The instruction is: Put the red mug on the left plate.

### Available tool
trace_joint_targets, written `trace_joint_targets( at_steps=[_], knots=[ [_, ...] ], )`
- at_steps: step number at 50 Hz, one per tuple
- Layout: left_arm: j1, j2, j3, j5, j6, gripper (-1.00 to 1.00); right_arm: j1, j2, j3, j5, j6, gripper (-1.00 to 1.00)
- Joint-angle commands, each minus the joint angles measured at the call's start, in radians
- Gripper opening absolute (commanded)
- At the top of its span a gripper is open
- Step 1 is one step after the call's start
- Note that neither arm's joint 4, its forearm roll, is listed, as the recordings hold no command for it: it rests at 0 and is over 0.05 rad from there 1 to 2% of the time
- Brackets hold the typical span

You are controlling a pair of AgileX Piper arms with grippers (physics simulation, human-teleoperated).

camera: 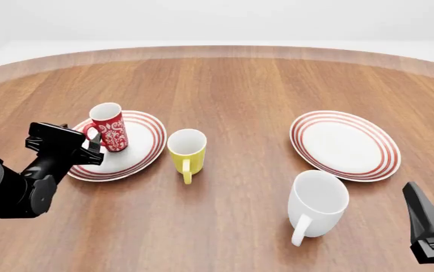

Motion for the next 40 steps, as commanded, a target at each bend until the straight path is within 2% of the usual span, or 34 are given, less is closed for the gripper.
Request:
trace_joint_targets(
  at_steps=[1, 40],
  knots=[
    [0.002, 0.003, 0.001, -0.001, -0.004, 1.0, 0.0, 0.002, 0.0, -0.002, 0.0, 1.0],
    [-0.004, -0.036, 0.066, -0.014, -0.033, 1.0, 0.003, 0.017, 0.001, -0.01, 0.002, 1.0]
  ],
)
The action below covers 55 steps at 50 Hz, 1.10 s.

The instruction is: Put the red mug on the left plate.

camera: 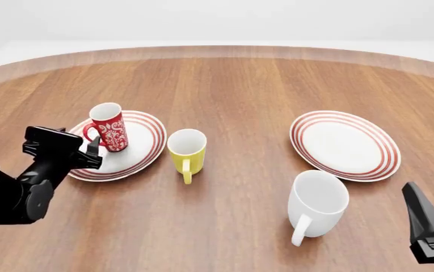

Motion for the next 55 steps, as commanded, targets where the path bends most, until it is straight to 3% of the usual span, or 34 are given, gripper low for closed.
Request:
trace_joint_targets(
  at_steps=[1, 37, 55],
  knots=[
    [-0.006, -0.013, 0.025, -0.008, -0.011, 1.0, 0.001, 0.019, 0.0, -0.016, 0.001, 1.0],
    [-0.115, -0.034, 0.101, -0.056, -0.094, 1.0, 0.003, -0.003, 0.0, 0.009, 0.0, 1.0],
    [-0.158, -0.1, 0.193, -0.175, -0.133, 1.0, 0.005, -0.005, 0.0, 0.016, -0.001, 1.0]
  ],
)
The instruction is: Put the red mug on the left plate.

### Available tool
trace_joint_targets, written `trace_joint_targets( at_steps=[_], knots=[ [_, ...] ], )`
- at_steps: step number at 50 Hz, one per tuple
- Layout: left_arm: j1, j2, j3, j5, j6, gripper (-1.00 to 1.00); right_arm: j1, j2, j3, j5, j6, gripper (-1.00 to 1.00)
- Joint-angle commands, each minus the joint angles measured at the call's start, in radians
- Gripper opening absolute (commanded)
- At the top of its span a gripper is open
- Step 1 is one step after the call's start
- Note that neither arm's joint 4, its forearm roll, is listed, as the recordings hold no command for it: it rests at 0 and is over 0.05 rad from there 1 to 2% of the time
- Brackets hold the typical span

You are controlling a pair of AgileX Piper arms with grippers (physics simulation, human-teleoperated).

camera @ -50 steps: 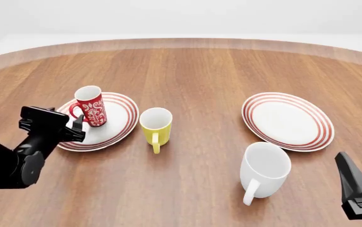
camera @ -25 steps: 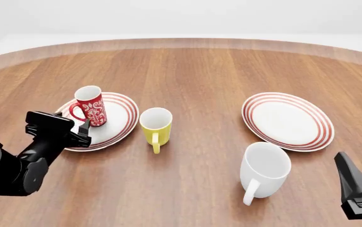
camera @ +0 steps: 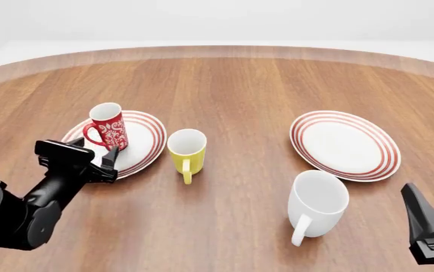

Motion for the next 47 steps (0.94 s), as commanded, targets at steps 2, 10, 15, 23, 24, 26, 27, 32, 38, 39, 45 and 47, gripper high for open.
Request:
trace_joint_targets(
  at_steps=[2, 10, 15, 23, 24, 26, 27, 32, 38, 39, 45, 47],
  knots=[
    [-0.025, -0.056, 0.057, -0.062, -0.038, 1.0, 0.002, -0.001, 0.0, 0.006, 0.0, 1.0],
    [-0.036, -0.044, 0.047, -0.061, -0.072, 1.0, 0.005, 0.009, 0.0, -0.002, 0.0, 1.0],
    [-0.044, -0.052, 0.049, -0.061, -0.084, 1.0, 0.007, 0.027, 0.0, -0.017, 0.002, 1.0],
    [-0.07, -0.076, 0.061, -0.062, -0.097, 1.0, 0.011, 0.052, 0.0, -0.035, 0.005, 1.0],
    [-0.073, -0.081, 0.063, -0.062, -0.098, 1.0, 0.013, 0.06, 0.0, -0.04, 0.005, 1.0],
    [-0.075, -0.084, 0.065, -0.062, -0.102, 1.0, 0.017, 0.093, 0.0, -0.071, 0.004, 1.0],
    [-0.076, -0.084, 0.065, -0.062, -0.103, 1.0, 0.018, 0.102, 0.0, -0.079, 0.005, 1.0],
    [-0.083, -0.096, 0.07, -0.062, -0.112, 1.0, 0.022, 0.132, 0.0, -0.103, 0.006, 1.0],
    [-0.112, -0.112, 0.08, -0.062, -0.134, 1.0, 0.029, 0.162, 0.0, -0.125, 0.007, 1.0],
    [-0.119, -0.12, 0.085, -0.062, -0.137, 1.0, 0.031, 0.161, 0.0, -0.123, 0.008, 1.0],
    [-0.165, -0.136, 0.097, -0.062, -0.165, 1.0, 0.033, 0.15, 0.0, -0.108, 0.008, 1.0],
    [-0.201, -0.153, 0.107, -0.062, -0.161, 1.0, 0.034, 0.146, 0.0, -0.103, 0.008, 1.0]
  ],
)
